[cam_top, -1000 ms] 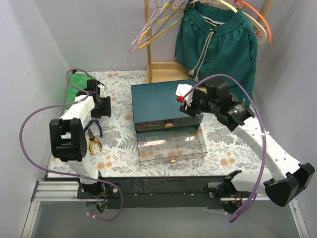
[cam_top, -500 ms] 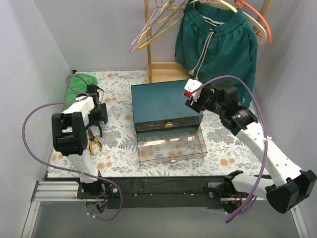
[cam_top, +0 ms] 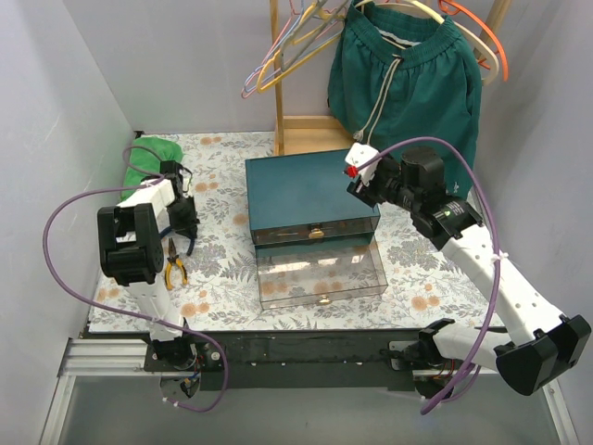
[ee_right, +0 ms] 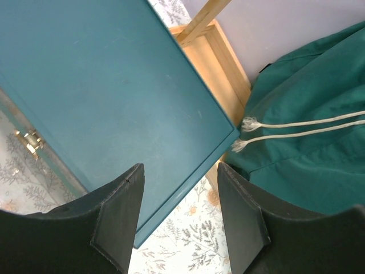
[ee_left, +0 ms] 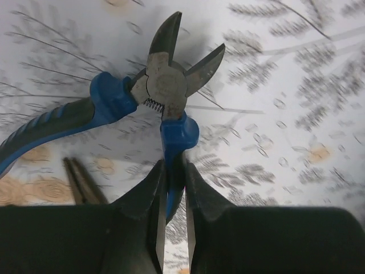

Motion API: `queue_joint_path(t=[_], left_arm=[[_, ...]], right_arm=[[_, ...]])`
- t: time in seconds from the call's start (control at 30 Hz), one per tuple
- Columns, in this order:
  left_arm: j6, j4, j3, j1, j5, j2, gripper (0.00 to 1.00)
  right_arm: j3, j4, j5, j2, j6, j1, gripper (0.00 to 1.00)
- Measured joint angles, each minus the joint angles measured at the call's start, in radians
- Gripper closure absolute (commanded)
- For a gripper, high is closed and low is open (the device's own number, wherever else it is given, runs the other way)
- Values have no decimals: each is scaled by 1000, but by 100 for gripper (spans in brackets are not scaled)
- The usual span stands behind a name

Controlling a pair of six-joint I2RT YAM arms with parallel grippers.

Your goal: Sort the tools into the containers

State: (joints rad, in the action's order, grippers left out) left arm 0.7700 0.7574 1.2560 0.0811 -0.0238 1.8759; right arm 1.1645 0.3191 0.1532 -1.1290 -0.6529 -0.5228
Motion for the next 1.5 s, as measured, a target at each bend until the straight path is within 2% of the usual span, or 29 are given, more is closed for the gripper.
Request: queue_joint_path(t=[0.17,0.43,0.5,0.63,0.77,1.07,1.33,1.5], left_arm=[[-24,62,6,-10,182,-84,100],[-126,19,166,-71,531,-464,100],[-147,-3,200,-146,612,-544,100],[-161,-29,238,-388,777,-609,100],[-182,8,240,-546,886,-572,100],[-274,119,291,-815,947,-341,100],[-311,158,322,-896,938,-195,100],[-295,141,298,-921,835,-123,100]], right_arm=[[71,15,-22,-38,3,2,39],[60,-11,-155,-35,27,34,36],[47,-34,-210,-35,64,66,35],[26,-49,-293,-35,165,160,34],[9,-54,-311,-31,257,241,34],[-70,-53,-303,84,327,288,34],[-140,-44,-291,169,340,315,34],[-150,-31,-277,183,343,320,34]])
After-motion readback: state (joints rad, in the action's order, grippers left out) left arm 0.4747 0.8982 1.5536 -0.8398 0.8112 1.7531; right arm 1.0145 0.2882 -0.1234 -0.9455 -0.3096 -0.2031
